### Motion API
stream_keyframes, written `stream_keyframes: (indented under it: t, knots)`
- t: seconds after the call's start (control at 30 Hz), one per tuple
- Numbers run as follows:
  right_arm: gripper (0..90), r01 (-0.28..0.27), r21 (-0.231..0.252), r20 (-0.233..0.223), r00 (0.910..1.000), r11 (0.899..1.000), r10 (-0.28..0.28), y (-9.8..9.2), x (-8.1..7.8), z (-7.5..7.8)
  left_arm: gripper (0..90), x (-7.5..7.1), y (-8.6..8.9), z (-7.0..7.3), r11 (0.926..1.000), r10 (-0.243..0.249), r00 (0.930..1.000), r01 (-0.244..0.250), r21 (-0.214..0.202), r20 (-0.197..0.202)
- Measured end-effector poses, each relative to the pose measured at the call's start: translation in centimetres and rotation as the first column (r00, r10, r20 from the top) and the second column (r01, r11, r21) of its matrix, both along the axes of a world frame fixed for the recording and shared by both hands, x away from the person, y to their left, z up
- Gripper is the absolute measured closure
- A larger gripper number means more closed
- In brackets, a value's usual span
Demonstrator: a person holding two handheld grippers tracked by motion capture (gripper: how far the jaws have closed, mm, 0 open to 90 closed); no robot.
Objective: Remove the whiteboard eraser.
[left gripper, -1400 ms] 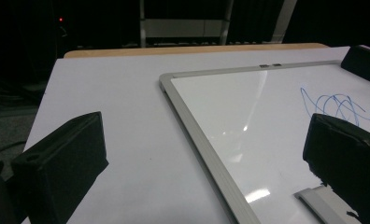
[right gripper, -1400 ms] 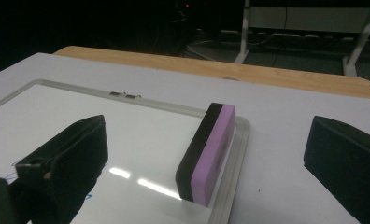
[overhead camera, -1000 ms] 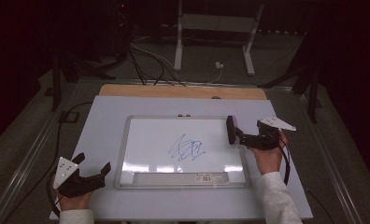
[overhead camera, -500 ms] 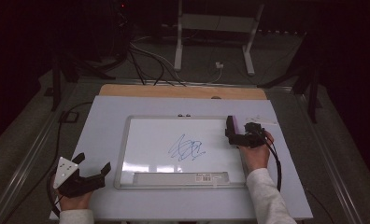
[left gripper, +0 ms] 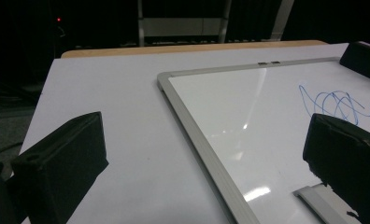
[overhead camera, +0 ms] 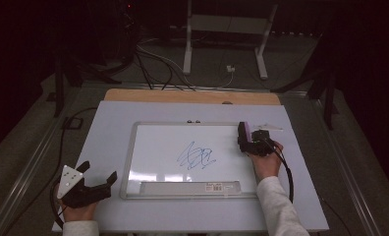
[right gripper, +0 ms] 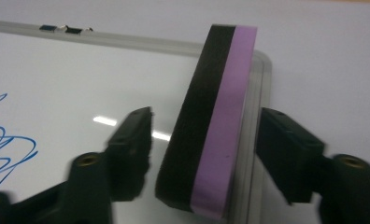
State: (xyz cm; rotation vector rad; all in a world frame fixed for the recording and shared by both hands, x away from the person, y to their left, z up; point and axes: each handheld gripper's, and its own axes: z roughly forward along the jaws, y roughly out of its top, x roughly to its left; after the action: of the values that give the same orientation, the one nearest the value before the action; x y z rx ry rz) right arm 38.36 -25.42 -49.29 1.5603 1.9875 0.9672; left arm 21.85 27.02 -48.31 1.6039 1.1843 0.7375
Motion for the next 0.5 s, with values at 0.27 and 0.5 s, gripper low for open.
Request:
stream_keyframes:
  t: [0.27, 0.5]
  knots:
    - [55.0, 0.032, -0.021, -0.007, 0.9995, 0.999, -0.032, 0.41, 0.07, -0.15, 0.6, -0.01, 0.01, 0.00, 1.0000, 0.000, 1.0000, 0.000, -0.001, 0.000]
    - [61.8, 0.064, -0.046, -0.005, 0.9979, 0.997, -0.065, 0.43, 0.02, -0.01, 0.6, -0.03, 0.03, 0.01, 1.0000, -0.001, 1.0000, 0.001, 0.001, -0.001]
